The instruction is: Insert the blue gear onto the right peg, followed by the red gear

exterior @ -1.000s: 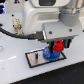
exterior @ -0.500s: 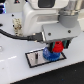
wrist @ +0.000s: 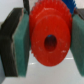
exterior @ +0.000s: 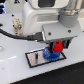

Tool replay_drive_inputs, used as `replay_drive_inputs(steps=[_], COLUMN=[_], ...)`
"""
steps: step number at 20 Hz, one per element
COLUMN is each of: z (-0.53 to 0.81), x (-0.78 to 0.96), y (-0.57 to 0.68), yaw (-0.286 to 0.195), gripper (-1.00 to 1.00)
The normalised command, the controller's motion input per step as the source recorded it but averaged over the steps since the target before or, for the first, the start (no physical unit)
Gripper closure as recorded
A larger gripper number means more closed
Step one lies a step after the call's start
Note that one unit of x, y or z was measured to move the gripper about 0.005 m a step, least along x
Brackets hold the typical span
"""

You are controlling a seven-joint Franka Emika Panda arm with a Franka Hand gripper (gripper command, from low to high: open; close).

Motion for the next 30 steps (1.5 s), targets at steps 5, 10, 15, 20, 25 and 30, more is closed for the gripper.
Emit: replay_drive_inputs(steps=[5, 10, 15, 20, 25, 30], z=[0.37, 0.16, -0.03, -0.13, -0.15, -0.11], x=[0.0, 0.03, 0.06, 0.08, 0.14, 0.15], y=[0.0, -0.1, -0.12, -0.13, -0.19, -0.15], yaw=[0.0, 0.0, 0.0, 0.0, 0.0, 0.0], gripper=[1.0, 1.0, 1.0, 1.0, 1.0, 1.0])
